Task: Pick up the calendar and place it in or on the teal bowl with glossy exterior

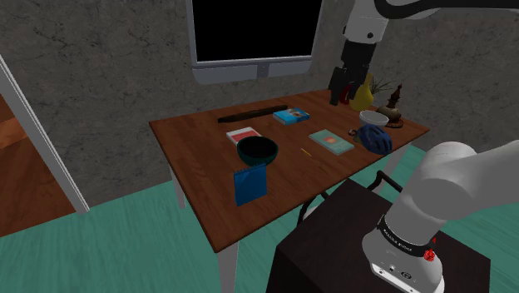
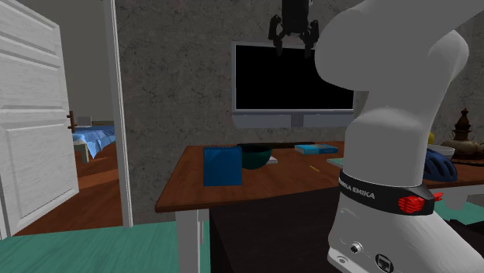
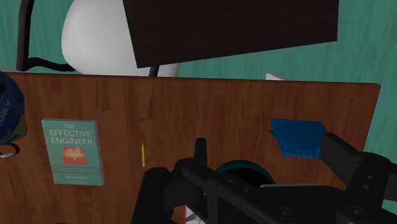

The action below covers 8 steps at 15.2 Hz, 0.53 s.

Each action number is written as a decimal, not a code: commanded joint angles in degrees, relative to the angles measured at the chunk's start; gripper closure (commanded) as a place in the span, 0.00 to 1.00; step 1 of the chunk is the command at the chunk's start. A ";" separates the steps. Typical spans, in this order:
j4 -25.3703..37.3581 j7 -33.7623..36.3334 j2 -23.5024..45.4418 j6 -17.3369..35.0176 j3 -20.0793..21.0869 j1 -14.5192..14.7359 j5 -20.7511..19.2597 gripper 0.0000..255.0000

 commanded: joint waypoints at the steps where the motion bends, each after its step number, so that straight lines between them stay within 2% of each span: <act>1: 0.00 0.00 0.00 0.00 0.00 0.00 0.00 0.00; 8: 0.05 -16.23 13.51 11.94 -4.76 6.05 -1.15 0.00</act>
